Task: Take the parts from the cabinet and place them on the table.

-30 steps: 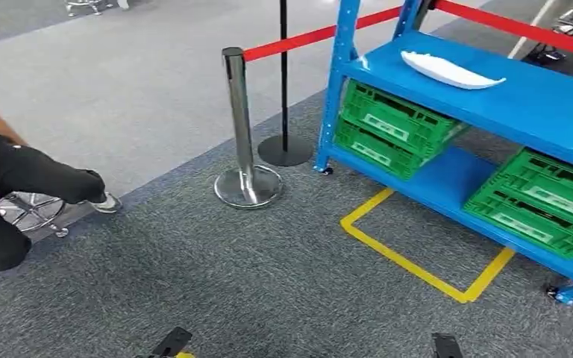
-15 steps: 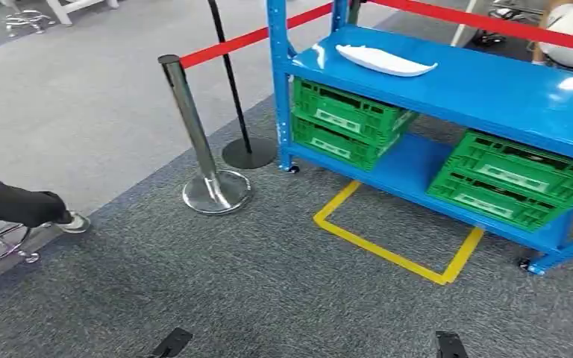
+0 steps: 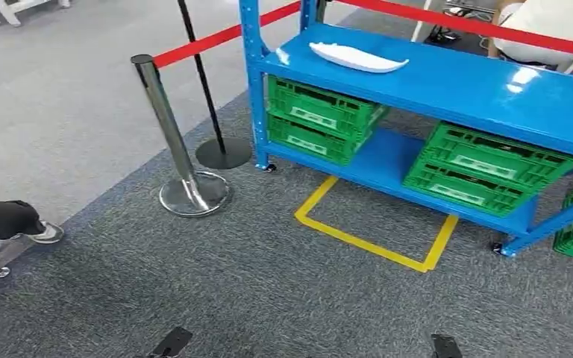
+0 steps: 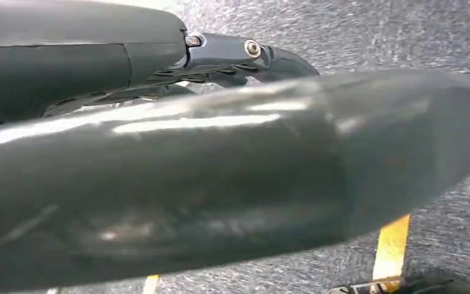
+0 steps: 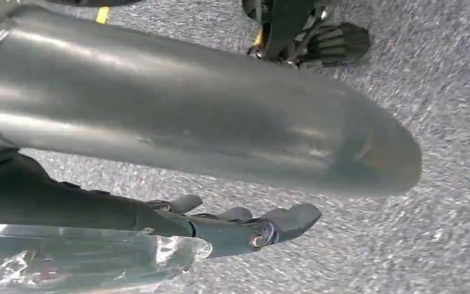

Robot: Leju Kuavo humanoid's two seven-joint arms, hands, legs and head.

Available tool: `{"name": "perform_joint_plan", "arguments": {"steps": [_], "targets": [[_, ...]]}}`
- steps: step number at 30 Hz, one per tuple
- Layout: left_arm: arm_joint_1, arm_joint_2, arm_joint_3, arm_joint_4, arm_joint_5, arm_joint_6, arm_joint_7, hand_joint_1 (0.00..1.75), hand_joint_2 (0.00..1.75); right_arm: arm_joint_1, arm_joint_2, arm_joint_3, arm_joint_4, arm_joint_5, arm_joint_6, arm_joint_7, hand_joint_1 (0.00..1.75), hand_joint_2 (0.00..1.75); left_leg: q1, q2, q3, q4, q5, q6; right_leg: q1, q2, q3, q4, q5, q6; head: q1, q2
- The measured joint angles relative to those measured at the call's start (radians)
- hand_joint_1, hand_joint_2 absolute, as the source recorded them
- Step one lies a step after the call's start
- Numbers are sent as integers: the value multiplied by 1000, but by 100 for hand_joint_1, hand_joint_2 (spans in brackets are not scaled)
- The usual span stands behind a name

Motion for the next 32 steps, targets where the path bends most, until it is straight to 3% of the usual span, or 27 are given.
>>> {"name": "perform_joint_plan", "arguments": {"steps": [1, 2, 6, 7, 8, 9, 11, 12, 13, 15, 16, 17, 18, 19, 21, 22, 23, 24, 26, 27, 28, 29, 30, 31, 32], "targets": [[0, -1, 0, 0, 1, -1, 0, 0, 0, -1, 0, 0, 0, 0, 0, 0, 0, 0, 1, 8, 3, 2, -3, -5, 0, -22, 53, -93, 29, 1, 0, 0], [-1, 1, 0, 0, 2, -1, 0, 0, 0, -4, 2, 0, 0, 0, 2, 0, 0, 0, -8, 11, 3, 2, -6, -12, 8, -42, 60, -110, 6, -4, 0, 0], [-2, 0, 0, 0, 5, -2, 0, 0, 0, -2, 2, 0, 0, 0, 3, 3, 0, 0, -7, 29, 5, 1, -4, -30, 7, -11, 58, -115, 20, -31, -5, 0], [-3, 0, 1, 0, 5, -2, 0, 0, 0, -2, 2, 0, 0, 0, 2, 4, 0, 0, -3, 16, 4, 6, -12, -39, 1, -4, 60, -118, 24, -38, -6, 0], [-3, 0, 0, 0, 5, -2, -1, 0, 0, -4, 1, 0, 0, 0, 2, 4, 0, 0, -2, -13, -8, 37, -39, -45, 0, 3, 59, -118, 25, -44, -9, 0], [-2, 0, 0, 0, 6, -2, -1, 0, 0, -7, 2, 0, 0, 0, 3, 4, 0, 0, -1, -26, -38, 107, -81, -48, -1, 10, 58, -118, 26, -48, -8, 0], [0, 0, 1, 0, 6, -2, -1, 0, 0, -5, 2, 0, 0, 0, 3, 4, 0, 0, 0, -31, -119, 277, -153, -52, 0, 27, 56, -118, 27, -51, -8, 0], [1, 0, 1, 0, 7, -2, -1, 0, 0, -3, 2, 0, 0, 0, 3, 5, 0, 0, 0, -32, -143, 320, -161, -51, 0, 35, 55, -118, 27, -51, -8, 0], [1, 0, 2, 0, 7, -2, -1, 0, 0, -2, 2, 0, 0, 0, 3, 5, 0, 0, 0, -32, -145, 319, -145, -50, 0, 45, 55, -118, 28, -51, -8, 0], [0, 0, 2, 0, 7, -2, -1, 0, 0, -3, 1, 0, 0, 0, 3, 5, 0, 0, 0, -38, -91, 201, -62, -42, 0, 66, 56, -118, 30, -49, -8, 0], [0, 0, 1, 0, 7, -2, -1, 0, 0, -4, 2, 0, 0, 0, 3, 5, 0, 0, 0, -56, -45, 109, -18, -36, -1, 76, 56, -118, 32, -46, -9, 0], [0, 0, 1, 0, 7, -2, -1, 0, 0, -4, 2, 0, 0, 0, 3, 5, 0, 0, 1, -96, -11, 40, 3, -30, -3, 83, 54, -118, 33, -43, -8, 0], [-1, 0, 2, 0, 7, -2, -1, 0, 0, -6, 2, 0, 0, 0, 3, 5, 0, 0, 4, -113, 3, -1, -7, -25, 5, 91, 47, -109, 32, -37, -8, 0], [-2, 0, 1, 0, 7, -3, -1, 0, 0, -5, 2, 0, 0, 0, 3, 4, 0, 0, 1, -104, -2, 6, -7, -29, 0, 97, 43, -114, 35, -30, -6, 0], [-1, 0, 2, 0, 8, -3, -1, 0, 0, 0, 2, 0, 0, 0, 3, 5, 0, 0, -4, -96, -3, 4, -5, -19, -6, 111, 41, -125, 43, -14, -7, 0], [-2, 0, 2, 0, 8, -3, -1, 0, 0, 2, 2, 0, 0, 0, 3, 5, 0, 0, 4, -84, -1, -8, 5, -10, -6, 114, 29, -124, 43, -8, -8, 0], [-3, 0, 2, 0, 8, -3, -1, 0, 0, 3, 1, 0, 0, 0, 3, 5, 0, 0, 3, -74, 1, -9, 7, -6, -2, 68, 21, -101, 25, -5, -6, 0], [-3, 0, 2, 0, 8, -3, -2, 0, 0, 1, 2, 0, 0, 0, 3, 5, 0, 0, 3, -67, 1, -9, 5, 1, 0, 37, -2, -48, -11, -2, 1, 0], [2, 0, 2, 0, 8, -3, -2, 0, 0, -4, 2, 0, 0, 0, 4, 5, 0, 0, -1, -43, 0, -8, 4, 3, -1, 15, -78, 115, -88, 3, 1, 0], [2, 0, 3, 0, 8, -3, -2, 0, 0, -3, 2, 0, 0, 0, 4, 5, 0, 0, -1, -34, 0, -8, 3, 4, 0, 12, -105, 175, -107, 5, 2, 0], [2, 0, 3, 0, 8, -3, -2, 0, 0, 0, 2, 0, 0, 0, 4, 5, 0, 0, -1, -25, 1, -8, 3, 4, 0, 12, -109, 189, -101, 7, 2, 0], [2, 0, 3, 0, 11, -3, -2, 0, 0, 1, 1, 0, 0, 0, 4, 5, 0, 0, -1, -18, 2, -8, 2, 2, 0, 12, -87, 151, -71, 7, 2, 0], [1, -1, 3, 0, 11, -3, -3, 0, 0, 1, 0, 0, 0, 0, 5, 5, 0, 0, -1, -10, 5, -8, 0, 0, 0, 8, -43, 70, -29, 6, 2, 0], [1, -1, 3, 0, 12, -3, -3, 0, 0, 0, 0, 0, 0, -1, 7, 4, 0, 0, 0, -3, 8, -7, -3, -4, 0, -7, 10, -24, 10, 5, 2, 0], [1, -1, 3, 0, 12, -5, -3, 0, 0, 0, 0, 0, 0, -2, 19, -3, 0, 0, -3, 4, 12, -5, -7, -10, 0, -39, 54, -103, 27, 6, 2, 0]]}}
